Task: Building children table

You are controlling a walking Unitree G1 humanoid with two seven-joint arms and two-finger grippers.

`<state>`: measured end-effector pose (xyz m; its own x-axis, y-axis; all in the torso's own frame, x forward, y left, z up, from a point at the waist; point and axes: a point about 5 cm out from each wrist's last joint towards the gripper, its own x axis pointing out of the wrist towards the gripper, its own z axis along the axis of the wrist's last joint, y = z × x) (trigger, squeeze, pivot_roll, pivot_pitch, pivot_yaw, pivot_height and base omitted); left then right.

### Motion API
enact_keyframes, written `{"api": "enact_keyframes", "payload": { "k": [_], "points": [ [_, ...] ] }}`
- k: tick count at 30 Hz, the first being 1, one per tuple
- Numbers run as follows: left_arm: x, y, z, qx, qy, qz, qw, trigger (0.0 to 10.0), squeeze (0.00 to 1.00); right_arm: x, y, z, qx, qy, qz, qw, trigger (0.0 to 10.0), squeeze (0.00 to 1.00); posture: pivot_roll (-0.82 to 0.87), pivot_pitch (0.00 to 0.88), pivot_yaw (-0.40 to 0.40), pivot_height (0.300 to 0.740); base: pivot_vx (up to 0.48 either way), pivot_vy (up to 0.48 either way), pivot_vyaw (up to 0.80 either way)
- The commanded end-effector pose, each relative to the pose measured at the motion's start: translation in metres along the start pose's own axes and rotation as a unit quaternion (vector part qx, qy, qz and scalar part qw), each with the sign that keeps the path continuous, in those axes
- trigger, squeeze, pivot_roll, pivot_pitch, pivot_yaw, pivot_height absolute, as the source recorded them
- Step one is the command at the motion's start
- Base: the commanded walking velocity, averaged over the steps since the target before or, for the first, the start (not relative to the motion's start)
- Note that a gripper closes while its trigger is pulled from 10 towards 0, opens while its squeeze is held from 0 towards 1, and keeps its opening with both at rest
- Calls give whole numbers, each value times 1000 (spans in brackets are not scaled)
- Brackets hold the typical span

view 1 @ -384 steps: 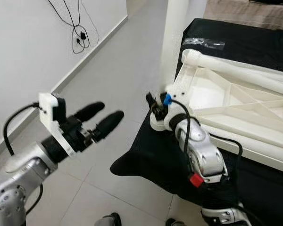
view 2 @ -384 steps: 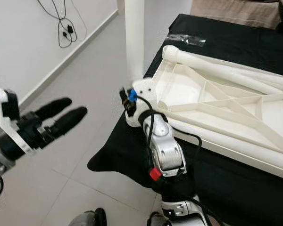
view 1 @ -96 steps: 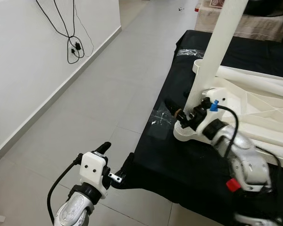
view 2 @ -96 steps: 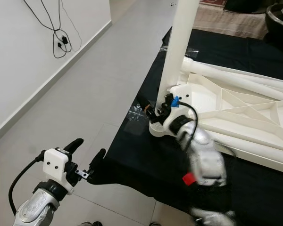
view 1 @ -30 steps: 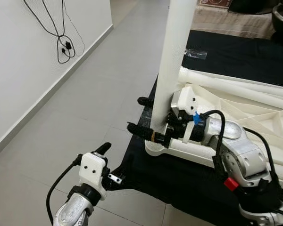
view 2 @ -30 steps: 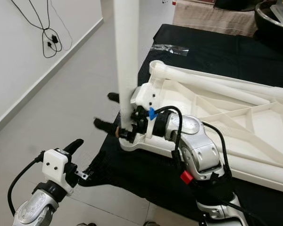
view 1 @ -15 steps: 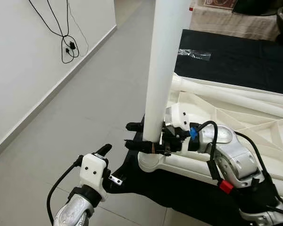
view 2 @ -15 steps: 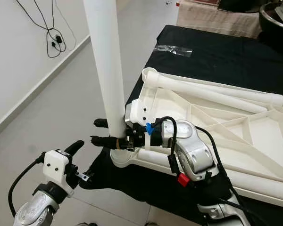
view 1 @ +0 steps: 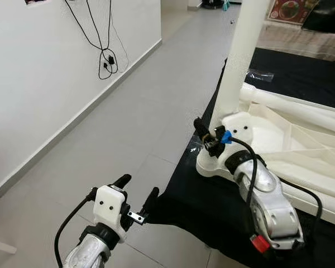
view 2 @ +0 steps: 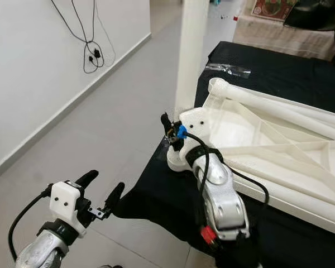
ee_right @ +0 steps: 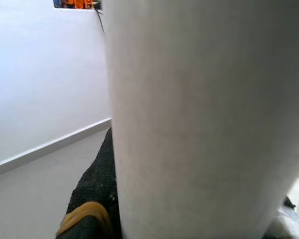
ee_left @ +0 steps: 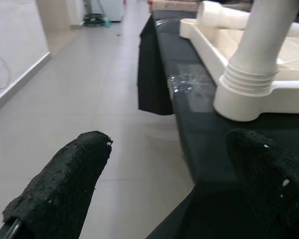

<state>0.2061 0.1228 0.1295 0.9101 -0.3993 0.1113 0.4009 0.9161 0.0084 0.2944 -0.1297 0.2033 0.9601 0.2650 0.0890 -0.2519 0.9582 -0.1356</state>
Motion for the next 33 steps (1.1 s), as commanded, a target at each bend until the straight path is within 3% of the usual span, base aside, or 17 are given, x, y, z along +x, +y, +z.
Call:
{"api": "enact_keyframes", "payload": {
  "k": [1,5,6,7,11,13,14,16,18,20,21,22,23,26,33],
  "points": [
    [-1,-1,-3,-9,5,-4,1000,10000,0,-3,-3,-35,7,94,-29,995,0,0,38,194,-13,740,0,0,0],
    [-1,-2,-2,-7,0,-10,1000,10000,0,2,2,-35,18,90,-32,995,0,0,41,183,-14,740,0,0,0],
    [-2,-6,3,0,-10,-40,999,10000,0,7,7,-36,22,93,-22,995,3569,0,36,178,-14,740,0,0,0],
    [-3,-10,10,3,-19,-77,997,10000,0,14,8,-34,33,84,-14,996,10000,0,32,171,-15,740,0,0,0],
    [-8,-14,28,-3,-38,-135,990,10000,0,28,4,-29,31,69,17,997,10000,0,31,166,-13,740,0,0,0],
    [-8,-14,28,-3,-38,-135,990,10000,0,28,4,-29,31,69,17,997,10000,0,31,166,-13,740,0,0,0],
    [-11,-15,35,-5,-41,-153,987,10000,0,33,-2,-24,24,58,41,997,10000,1000,40,164,-14,740,0,0,0],
    [-21,-17,46,-9,-38,-180,983,10000,0,39,-16,-7,31,16,147,989,10000,1000,44,160,-12,740,0,0,0],
    [-21,-17,46,-9,-38,-180,983,10000,0,39,-16,-7,31,16,147,989,10000,1000,44,160,-12,740,0,0,0],
    [-28,-19,52,-15,-34,-197,980,10000,0,34,-29,0,18,13,238,971,10000,1000,48,161,-16,740,0,0,0],
    [-28,-19,52,-15,-34,-197,980,10000,0,34,-29,0,18,13,238,971,10000,1000,48,161,-16,740,0,0,0],
    [-32,-18,54,-15,-28,-204,978,10000,0,31,-35,0,-4,27,270,963,10000,0,47,160,-23,740,0,0,0],
    [-37,-16,56,-14,-23,-208,978,10000,0,28,-40,0,-14,38,300,953,10000,0,47,160,-23,740,0,0,0],
    [-43,-15,60,-13,-14,-211,977,10000,0,28,-46,0,-23,45,328,943,10000,0,49,162,-30,740,0,0,0],
    [-57,-10,63,-1,7,-183,983,10000,0,36,-56,2,-36,41,337,940,10000,0,65,168,-34,740,0,0,0]
  ]
}}
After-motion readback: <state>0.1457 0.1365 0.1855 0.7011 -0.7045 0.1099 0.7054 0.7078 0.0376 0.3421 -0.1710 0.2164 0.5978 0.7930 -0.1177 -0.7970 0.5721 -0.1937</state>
